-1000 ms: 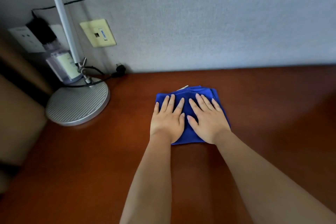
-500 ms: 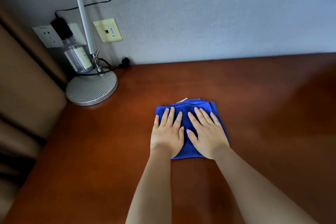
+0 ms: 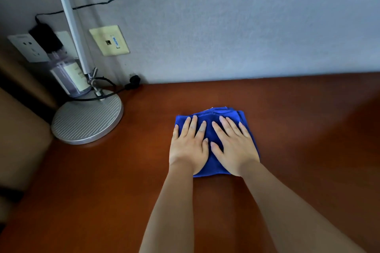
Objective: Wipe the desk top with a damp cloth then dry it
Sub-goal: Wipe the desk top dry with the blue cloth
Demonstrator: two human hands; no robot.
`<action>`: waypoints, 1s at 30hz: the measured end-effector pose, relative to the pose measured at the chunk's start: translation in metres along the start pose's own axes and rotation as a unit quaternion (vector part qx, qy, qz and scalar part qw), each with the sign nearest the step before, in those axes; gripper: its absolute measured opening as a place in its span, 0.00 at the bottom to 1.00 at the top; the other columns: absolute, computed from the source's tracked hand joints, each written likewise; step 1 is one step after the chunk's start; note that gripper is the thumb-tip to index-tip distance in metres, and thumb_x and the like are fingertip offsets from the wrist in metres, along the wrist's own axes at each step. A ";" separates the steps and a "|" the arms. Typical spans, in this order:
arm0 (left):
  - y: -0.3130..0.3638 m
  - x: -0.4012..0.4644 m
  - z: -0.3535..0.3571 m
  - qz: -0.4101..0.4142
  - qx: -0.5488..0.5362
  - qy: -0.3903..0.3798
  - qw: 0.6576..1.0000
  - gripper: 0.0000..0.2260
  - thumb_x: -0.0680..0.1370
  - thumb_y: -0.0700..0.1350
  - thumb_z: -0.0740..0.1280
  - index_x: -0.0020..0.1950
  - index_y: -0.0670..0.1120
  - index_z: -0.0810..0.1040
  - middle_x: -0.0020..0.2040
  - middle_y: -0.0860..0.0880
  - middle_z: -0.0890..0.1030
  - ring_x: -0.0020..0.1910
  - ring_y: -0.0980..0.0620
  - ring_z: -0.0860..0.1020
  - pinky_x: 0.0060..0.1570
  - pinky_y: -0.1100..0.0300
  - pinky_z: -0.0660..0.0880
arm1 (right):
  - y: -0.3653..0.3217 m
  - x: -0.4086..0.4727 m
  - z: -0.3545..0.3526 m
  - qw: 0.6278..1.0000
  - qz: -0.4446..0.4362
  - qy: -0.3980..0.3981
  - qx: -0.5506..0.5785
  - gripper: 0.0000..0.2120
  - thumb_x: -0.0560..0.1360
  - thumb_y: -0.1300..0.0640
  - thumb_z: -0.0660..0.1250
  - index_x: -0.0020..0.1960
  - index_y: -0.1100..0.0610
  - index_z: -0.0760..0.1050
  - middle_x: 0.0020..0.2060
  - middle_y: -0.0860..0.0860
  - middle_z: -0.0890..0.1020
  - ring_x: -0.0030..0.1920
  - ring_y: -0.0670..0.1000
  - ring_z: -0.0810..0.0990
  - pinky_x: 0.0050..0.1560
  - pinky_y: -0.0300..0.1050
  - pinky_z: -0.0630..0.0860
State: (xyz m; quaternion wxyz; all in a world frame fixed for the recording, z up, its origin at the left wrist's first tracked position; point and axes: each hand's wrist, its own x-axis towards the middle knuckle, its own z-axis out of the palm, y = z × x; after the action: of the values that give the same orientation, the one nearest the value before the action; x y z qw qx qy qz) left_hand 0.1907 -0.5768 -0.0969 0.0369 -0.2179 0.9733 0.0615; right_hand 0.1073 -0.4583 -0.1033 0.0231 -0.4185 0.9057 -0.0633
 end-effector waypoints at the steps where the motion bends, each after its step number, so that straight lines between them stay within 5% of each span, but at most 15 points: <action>1: -0.001 0.012 -0.002 -0.001 0.000 0.000 1.000 0.24 0.84 0.53 0.43 0.79 0.52 0.43 0.80 0.49 0.40 0.78 0.51 0.38 0.76 0.49 0.38 | 0.003 0.011 0.000 1.000 0.000 0.002 0.000 0.42 0.68 0.38 0.29 0.79 0.49 0.49 0.78 0.49 0.49 0.77 0.47 0.44 0.75 0.48 0.38; 5: -0.008 0.058 -0.008 -0.010 -0.004 -0.002 1.000 0.24 0.84 0.53 0.43 0.79 0.53 0.43 0.80 0.50 0.40 0.78 0.51 0.38 0.76 0.49 0.39 | 0.015 0.060 -0.002 1.000 -0.001 -0.002 0.002 0.42 0.68 0.38 0.29 0.79 0.49 0.48 0.78 0.48 0.48 0.77 0.47 0.43 0.75 0.48 0.37; 10: -0.017 0.108 -0.013 -0.014 -0.002 0.001 1.000 0.24 0.84 0.53 0.43 0.79 0.52 0.43 0.80 0.49 0.41 0.78 0.51 0.38 0.76 0.49 0.39 | 0.027 0.109 -0.005 1.000 0.001 -0.011 0.004 0.28 0.81 0.42 0.46 0.79 0.49 0.47 0.78 0.48 0.46 0.77 0.47 0.42 0.76 0.48 0.38; 16: -0.021 0.123 -0.015 -0.019 -0.006 0.001 1.000 0.24 0.83 0.53 0.43 0.79 0.52 0.43 0.80 0.49 0.41 0.78 0.51 0.38 0.76 0.49 0.39 | 0.029 0.128 -0.007 1.000 -0.011 -0.018 -0.004 0.28 0.81 0.43 0.46 0.79 0.50 0.46 0.78 0.49 0.46 0.77 0.47 0.42 0.76 0.48 0.37; 30: 0.008 -0.030 0.001 -0.019 0.002 -0.014 1.000 0.24 0.84 0.54 0.42 0.79 0.52 0.42 0.80 0.49 0.40 0.78 0.50 0.38 0.76 0.49 0.38 | -0.003 -0.025 -0.005 0.999 -0.015 -0.028 -0.010 0.28 0.81 0.41 0.44 0.79 0.50 0.45 0.78 0.49 0.46 0.77 0.48 0.42 0.76 0.49 0.38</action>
State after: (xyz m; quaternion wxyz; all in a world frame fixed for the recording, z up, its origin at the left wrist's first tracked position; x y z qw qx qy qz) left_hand 0.2145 -0.5566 -0.0938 0.0522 -0.2354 0.9685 0.0618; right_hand 0.1255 -0.4407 -0.0984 0.0429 -0.4342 0.8988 -0.0429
